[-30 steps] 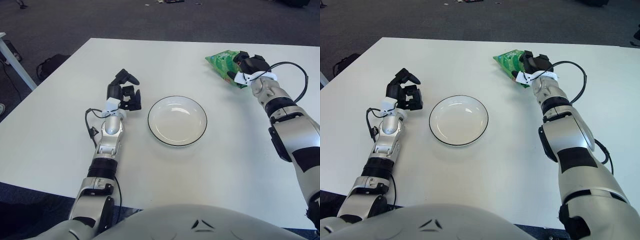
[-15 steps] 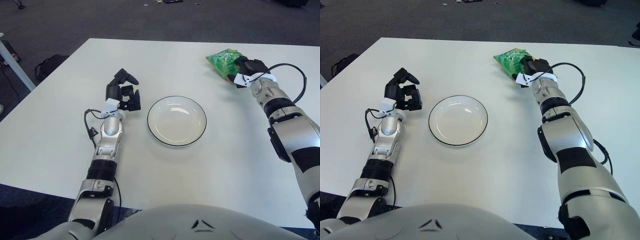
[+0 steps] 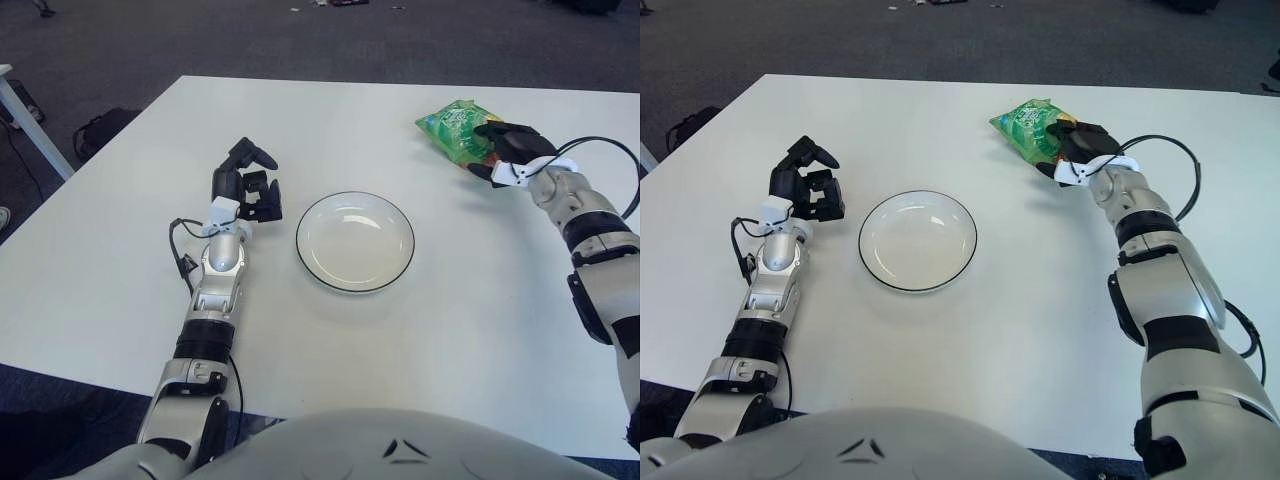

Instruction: Put the snack into the plate.

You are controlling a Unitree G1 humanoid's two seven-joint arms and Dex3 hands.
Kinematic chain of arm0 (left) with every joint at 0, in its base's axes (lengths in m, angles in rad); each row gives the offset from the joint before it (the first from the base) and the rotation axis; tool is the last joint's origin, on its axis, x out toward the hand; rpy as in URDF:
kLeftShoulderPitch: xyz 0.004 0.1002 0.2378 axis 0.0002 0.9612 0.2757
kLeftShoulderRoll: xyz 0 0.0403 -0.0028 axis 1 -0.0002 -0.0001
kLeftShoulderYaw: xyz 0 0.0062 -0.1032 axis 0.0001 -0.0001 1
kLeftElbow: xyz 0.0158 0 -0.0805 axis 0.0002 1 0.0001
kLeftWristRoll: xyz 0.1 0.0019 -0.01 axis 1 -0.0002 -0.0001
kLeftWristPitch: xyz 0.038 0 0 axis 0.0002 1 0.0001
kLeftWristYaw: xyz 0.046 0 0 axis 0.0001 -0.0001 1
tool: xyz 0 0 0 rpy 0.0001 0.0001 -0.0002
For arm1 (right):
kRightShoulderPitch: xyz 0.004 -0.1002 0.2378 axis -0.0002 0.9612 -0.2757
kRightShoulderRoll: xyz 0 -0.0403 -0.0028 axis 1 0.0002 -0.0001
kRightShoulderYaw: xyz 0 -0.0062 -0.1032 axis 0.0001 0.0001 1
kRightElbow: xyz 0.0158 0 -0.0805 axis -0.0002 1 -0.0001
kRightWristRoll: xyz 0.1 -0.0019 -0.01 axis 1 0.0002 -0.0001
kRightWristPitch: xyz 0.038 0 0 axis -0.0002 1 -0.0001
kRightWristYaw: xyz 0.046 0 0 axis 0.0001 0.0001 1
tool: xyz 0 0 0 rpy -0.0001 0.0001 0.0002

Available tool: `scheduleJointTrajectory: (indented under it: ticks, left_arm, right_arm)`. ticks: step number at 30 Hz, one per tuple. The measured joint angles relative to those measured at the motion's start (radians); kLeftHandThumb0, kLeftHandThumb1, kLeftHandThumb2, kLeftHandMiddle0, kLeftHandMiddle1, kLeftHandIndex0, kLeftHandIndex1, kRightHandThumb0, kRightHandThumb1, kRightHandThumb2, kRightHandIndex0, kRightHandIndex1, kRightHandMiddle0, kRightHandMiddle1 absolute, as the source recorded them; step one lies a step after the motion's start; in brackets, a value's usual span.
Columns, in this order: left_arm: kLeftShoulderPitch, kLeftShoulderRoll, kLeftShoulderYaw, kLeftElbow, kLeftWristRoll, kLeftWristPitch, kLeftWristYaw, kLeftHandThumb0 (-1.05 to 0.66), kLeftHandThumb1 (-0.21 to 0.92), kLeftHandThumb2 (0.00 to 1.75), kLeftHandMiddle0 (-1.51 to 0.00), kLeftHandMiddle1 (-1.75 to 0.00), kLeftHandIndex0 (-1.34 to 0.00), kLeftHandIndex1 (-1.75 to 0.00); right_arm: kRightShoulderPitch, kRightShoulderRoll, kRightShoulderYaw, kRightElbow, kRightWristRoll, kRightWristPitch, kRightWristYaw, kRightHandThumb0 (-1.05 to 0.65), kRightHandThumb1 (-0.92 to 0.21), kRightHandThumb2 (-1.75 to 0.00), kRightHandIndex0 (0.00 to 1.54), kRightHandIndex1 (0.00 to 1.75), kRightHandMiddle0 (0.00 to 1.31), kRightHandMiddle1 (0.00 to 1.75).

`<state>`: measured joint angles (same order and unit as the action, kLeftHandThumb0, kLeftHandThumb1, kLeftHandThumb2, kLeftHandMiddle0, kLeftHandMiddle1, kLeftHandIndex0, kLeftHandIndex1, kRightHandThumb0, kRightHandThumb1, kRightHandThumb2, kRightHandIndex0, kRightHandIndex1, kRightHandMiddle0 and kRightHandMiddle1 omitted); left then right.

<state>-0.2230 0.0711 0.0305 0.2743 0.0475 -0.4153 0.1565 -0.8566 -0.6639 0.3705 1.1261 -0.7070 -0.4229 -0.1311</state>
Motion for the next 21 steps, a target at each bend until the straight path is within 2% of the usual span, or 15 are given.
scheduleJointTrajectory:
  ticks: [9, 14, 21]
  left_arm:
    - [-0.003, 0.002, 0.0, 0.004, -0.001, -0.001, -0.008, -0.51, 0.24, 1.41, -1.36, -1.75, -0.67, -1.75]
    - [-0.003, 0.003, -0.001, 0.004, -0.001, -0.001, -0.008, -0.51, 0.24, 1.41, -1.36, -1.75, -0.67, -1.75]
    - [-0.003, 0.002, -0.003, 0.013, -0.001, -0.001, -0.008, -0.51, 0.24, 1.41, -1.36, -1.75, -0.68, -1.75]
  right_arm:
    - [0.203, -0.113, -0.088, -0.356, 0.049, 0.021, 0.081, -0.69, -0.92, -0.64, 0.0, 0.41, 0.0, 0.68]
    - [0.274, -0.135, -0.139, -0.539, 0.065, 0.078, 0.15, -0.67, -0.9, -0.66, 0.0, 0.52, 0.0, 0.78]
    - [0.34, -0.148, -0.222, -0.797, 0.093, 0.155, 0.228, -0.68, -0.89, -0.67, 0.0, 0.55, 0.0, 0.81]
